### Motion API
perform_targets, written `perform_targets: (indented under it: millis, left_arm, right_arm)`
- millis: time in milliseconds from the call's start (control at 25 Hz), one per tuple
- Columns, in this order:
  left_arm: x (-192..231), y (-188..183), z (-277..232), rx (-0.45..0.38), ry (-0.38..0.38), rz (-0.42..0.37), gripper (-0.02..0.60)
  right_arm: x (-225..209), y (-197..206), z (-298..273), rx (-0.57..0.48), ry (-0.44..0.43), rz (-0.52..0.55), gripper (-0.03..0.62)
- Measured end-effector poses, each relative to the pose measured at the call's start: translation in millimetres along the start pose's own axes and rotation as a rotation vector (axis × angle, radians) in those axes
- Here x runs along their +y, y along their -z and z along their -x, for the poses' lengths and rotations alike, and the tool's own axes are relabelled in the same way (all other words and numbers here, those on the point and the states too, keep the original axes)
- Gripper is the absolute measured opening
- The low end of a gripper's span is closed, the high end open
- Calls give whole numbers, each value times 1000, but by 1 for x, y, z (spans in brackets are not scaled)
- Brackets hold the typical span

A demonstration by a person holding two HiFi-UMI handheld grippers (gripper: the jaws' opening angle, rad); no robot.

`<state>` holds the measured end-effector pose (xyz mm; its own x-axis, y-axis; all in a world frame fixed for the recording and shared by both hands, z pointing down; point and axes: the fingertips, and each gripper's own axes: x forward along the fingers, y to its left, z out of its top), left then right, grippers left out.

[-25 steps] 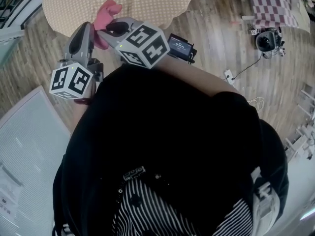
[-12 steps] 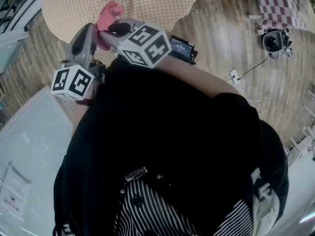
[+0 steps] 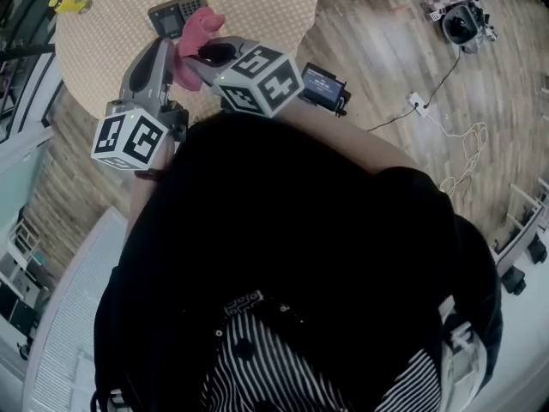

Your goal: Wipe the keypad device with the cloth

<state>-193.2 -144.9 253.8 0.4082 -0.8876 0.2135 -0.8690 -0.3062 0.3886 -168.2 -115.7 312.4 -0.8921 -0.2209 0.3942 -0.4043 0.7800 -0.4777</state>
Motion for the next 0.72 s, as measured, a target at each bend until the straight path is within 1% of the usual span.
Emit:
perform_targets:
  millis: [80,160,240,360,480,600,720]
  left_arm:
    - [-15,-4,21,-4,66,-18,6]
    - [-13,-2,26,4,121,-24,6]
    - [-4,2,26,27,158,-18,6]
    - [10,3,22,62,202,-11,6]
    - [24,8,22,101,240,-29,6]
    - [45,22,35,157,284,-33,6]
    - [71,32,53,194,327,-38,6]
  right_arm:
    - [21,3,11,-33,58,-8,44]
    - [25,7,7,-52,106,-19,44]
    - [27,12,-1,-55,137,-38,44]
    - [28,20,-15,-45,165,-69,44]
    - [32,25,-35,-31,183,-80,44]
    - [46,33,-63,-19,208,-80,44]
    - [67,45,-92,3,234,-81,44]
